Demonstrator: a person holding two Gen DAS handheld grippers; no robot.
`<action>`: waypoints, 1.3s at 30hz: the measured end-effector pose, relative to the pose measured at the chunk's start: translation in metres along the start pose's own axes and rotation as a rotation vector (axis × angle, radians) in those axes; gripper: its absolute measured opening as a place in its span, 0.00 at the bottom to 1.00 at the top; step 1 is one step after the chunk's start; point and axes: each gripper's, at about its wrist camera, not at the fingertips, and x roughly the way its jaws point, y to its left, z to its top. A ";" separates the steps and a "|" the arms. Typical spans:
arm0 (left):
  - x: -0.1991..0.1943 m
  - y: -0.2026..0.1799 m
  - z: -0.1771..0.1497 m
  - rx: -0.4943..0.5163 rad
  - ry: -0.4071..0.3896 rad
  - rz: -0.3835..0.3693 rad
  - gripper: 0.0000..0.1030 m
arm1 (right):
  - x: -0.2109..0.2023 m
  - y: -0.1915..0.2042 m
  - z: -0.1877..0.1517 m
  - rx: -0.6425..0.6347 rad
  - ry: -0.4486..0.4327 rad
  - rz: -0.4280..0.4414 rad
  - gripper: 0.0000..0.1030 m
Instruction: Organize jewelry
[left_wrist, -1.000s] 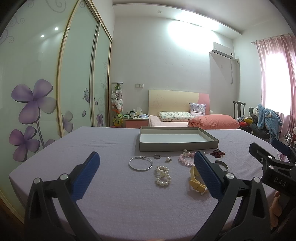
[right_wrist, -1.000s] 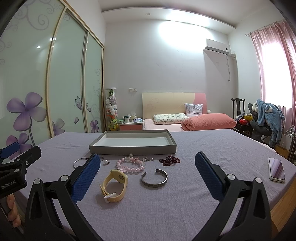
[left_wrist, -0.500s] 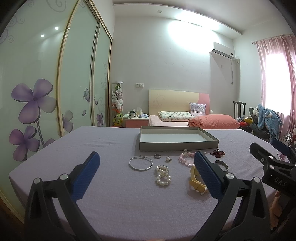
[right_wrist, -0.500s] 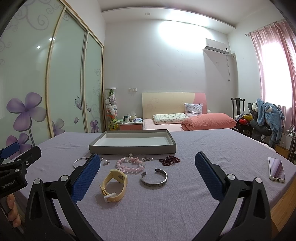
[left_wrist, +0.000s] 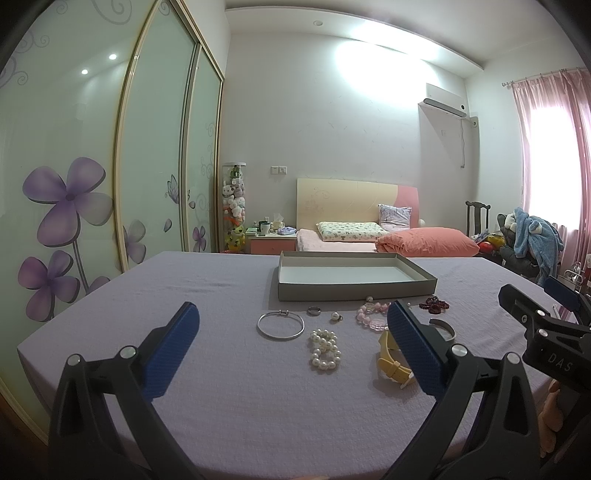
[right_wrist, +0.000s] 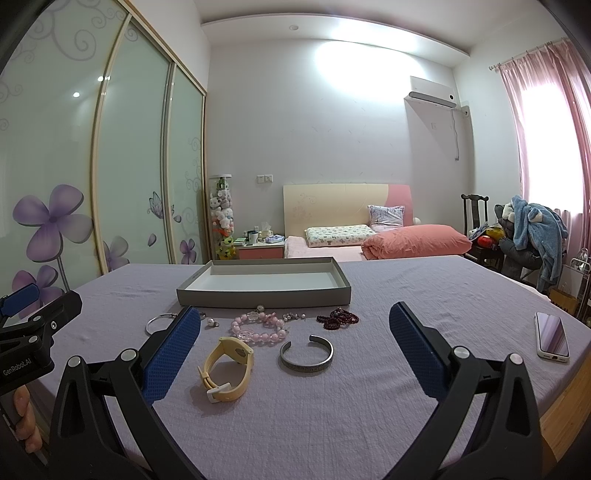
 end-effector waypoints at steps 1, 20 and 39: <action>0.000 0.000 0.000 0.000 -0.001 0.000 0.96 | 0.000 0.000 0.000 0.000 0.000 0.000 0.98; 0.000 0.000 0.000 0.000 0.000 0.000 0.96 | 0.000 -0.001 -0.001 0.001 0.001 0.000 0.98; 0.015 -0.003 -0.004 0.000 0.045 -0.022 0.96 | 0.010 -0.005 -0.007 0.008 0.018 -0.003 0.98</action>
